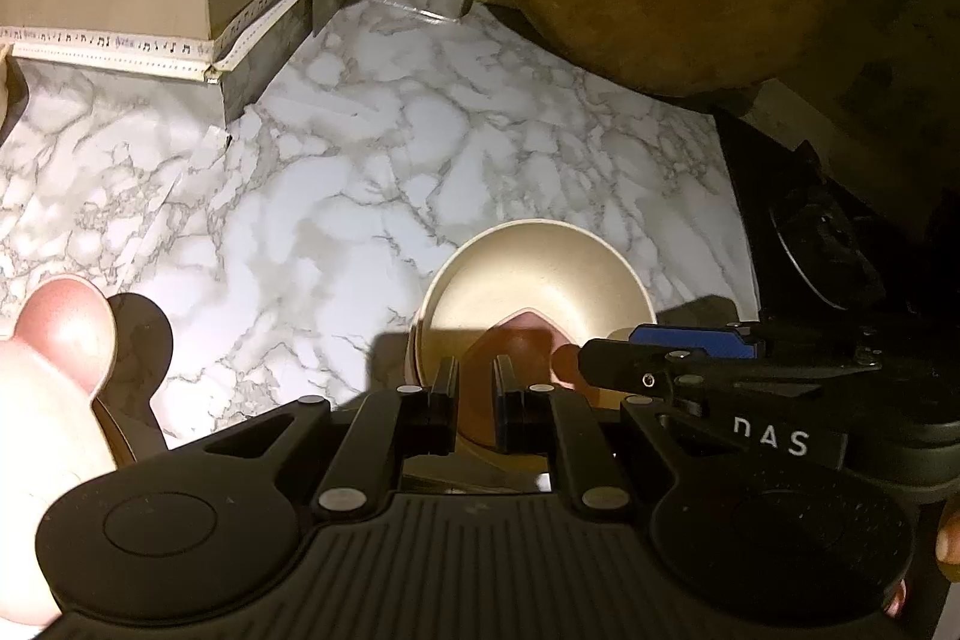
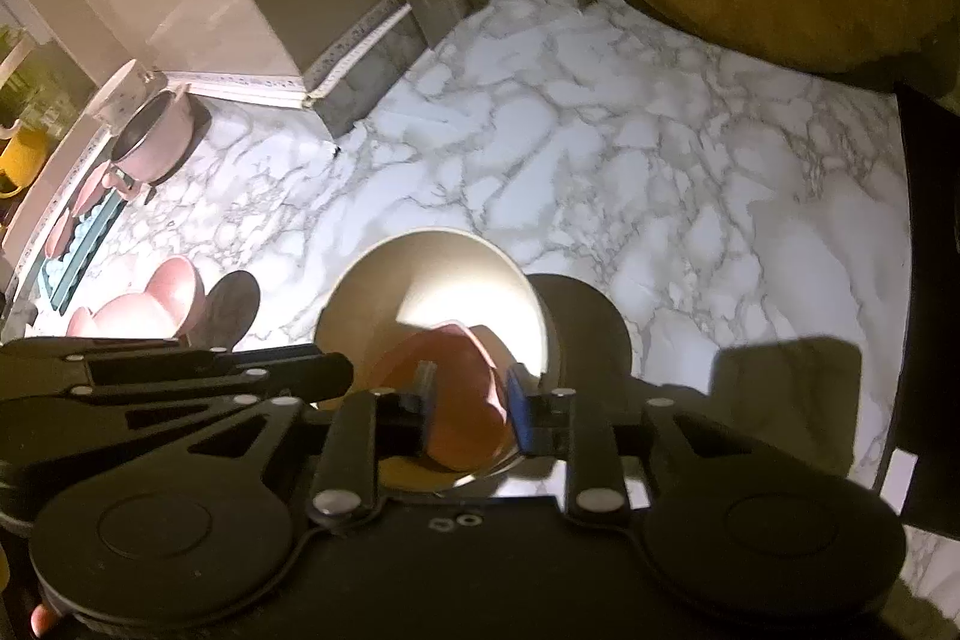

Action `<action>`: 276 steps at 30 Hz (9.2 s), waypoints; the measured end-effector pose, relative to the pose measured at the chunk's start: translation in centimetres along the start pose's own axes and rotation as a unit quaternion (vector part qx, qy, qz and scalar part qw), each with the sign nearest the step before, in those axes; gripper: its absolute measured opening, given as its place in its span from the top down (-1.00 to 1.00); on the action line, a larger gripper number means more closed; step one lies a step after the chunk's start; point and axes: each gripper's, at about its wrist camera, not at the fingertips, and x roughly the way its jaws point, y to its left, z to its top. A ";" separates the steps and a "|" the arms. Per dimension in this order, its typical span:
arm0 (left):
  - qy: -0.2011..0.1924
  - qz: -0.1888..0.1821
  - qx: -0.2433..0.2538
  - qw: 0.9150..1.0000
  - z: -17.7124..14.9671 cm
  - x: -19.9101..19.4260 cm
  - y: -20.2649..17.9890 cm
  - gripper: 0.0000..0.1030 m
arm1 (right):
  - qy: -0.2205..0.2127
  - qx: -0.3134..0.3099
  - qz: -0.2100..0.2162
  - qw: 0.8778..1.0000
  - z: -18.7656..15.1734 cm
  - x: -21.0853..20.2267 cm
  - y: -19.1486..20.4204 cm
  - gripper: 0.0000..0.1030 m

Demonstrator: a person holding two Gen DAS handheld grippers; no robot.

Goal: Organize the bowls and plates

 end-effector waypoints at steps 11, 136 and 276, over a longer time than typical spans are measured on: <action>-0.045 0.009 0.001 0.999 -0.5 -1.7 0.3 0.74 | -0.047 0.002 0.018 0.999 -0.4 -2.9 0.3 0.12; -0.080 0.114 -0.119 0.983 -2.2 -7.8 9.5 0.54 | -0.036 -0.023 0.015 0.999 3.1 0.1 11.1 0.53; -0.239 0.222 -0.180 0.928 -19.3 -16.6 13.5 -1.00 | -0.220 -0.211 0.173 0.936 -8.9 -3.1 18.5 -0.99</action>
